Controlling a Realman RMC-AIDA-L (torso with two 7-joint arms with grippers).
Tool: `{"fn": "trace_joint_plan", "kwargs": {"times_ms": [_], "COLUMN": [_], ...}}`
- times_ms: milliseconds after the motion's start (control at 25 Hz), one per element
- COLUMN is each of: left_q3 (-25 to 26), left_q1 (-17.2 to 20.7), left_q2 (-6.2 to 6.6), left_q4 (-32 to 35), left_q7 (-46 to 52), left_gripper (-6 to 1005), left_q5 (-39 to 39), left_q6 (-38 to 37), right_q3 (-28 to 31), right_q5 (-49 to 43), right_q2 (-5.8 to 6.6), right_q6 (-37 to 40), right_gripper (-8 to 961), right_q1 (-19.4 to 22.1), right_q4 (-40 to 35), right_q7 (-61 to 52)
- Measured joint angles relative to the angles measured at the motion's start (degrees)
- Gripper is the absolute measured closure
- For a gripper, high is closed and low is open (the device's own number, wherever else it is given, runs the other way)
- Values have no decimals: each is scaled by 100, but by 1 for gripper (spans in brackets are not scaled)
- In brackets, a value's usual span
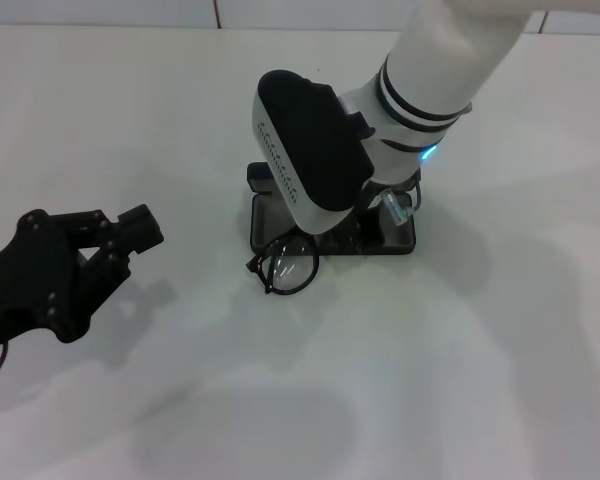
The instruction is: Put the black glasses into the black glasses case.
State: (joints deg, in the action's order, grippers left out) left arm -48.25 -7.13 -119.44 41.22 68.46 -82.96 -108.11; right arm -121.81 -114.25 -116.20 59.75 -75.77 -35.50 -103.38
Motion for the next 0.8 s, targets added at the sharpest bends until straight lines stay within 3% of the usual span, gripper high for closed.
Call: {"fn": "trace_joint_plan", "kwargs": {"times_ms": [440, 680, 800], "left_q3": [3, 13, 32], "left_q1": [20, 19, 22], "left_q2": [0, 10, 15], "left_q4": [0, 0, 0], "left_q7": [0, 0, 0], "left_gripper": [921, 920, 920], "left_q5": [0, 0, 0], "left_q6": [-24, -98, -151], "right_q3": [31, 366, 408], "right_q5": [-339, -669, -692], "right_q2": [1, 2, 1], "right_q6": [207, 501, 486], "right_gripper": [953, 952, 902], "right_q1": [137, 147, 139], "right_q4": [-497, -659, -673], "right_q7": [-408, -543, -437]}}
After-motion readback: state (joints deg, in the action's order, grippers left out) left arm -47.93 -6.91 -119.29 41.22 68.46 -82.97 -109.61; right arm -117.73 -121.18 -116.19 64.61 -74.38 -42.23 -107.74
